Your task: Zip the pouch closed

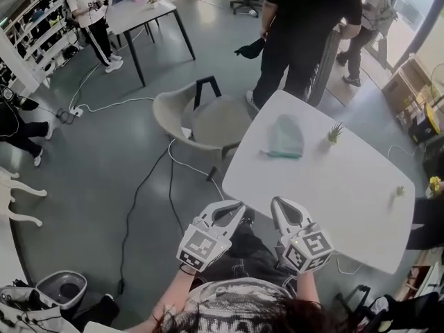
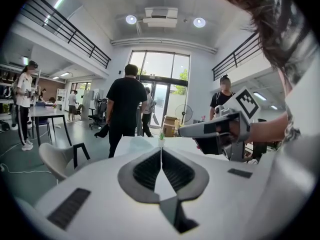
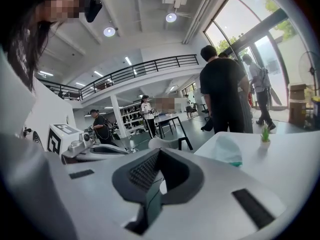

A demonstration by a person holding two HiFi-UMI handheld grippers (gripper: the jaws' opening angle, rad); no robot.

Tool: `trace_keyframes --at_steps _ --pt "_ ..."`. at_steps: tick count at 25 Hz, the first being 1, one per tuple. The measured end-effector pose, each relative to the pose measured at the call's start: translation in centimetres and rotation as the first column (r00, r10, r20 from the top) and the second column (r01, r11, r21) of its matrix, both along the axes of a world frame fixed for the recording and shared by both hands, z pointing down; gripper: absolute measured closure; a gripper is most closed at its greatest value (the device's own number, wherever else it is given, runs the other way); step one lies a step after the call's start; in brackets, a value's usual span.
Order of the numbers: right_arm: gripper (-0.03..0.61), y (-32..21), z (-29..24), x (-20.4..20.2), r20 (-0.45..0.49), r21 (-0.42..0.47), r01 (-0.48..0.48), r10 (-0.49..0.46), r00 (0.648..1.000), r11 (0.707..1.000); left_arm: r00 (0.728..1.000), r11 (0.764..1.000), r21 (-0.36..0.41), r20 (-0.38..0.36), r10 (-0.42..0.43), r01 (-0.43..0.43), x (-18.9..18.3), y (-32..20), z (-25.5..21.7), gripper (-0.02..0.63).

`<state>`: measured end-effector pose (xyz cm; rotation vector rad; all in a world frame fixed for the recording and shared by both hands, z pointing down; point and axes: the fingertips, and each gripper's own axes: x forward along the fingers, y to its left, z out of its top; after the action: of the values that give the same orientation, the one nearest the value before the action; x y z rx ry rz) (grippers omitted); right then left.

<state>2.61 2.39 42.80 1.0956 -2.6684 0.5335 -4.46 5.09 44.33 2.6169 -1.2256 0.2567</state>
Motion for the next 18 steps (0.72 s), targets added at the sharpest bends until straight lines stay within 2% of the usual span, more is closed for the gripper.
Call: trace_keyframes --at_steps 5,10,18 --pt "0.58 -2.8 0.9 0.8 -0.002 -0.018 -0.011 0.011 1.0 1.0 1.0 1.0 -0.017 0.017 0.014 -0.014 0.8 -2.9 0.6 0.601" --pt "0.58 -6.5 2.2 1.2 0.017 -0.042 0.002 -0.002 1.0 0.999 0.997 0.998 0.001 0.023 0.067 -0.067 2.1 -6.6 1.4 0.6" --pt "0.58 -11.9 7.9 2.6 -0.047 -0.116 -0.002 -0.003 0.999 0.993 0.994 0.995 -0.031 0.056 0.097 -0.095 4.0 -11.6 4.1 0.6"
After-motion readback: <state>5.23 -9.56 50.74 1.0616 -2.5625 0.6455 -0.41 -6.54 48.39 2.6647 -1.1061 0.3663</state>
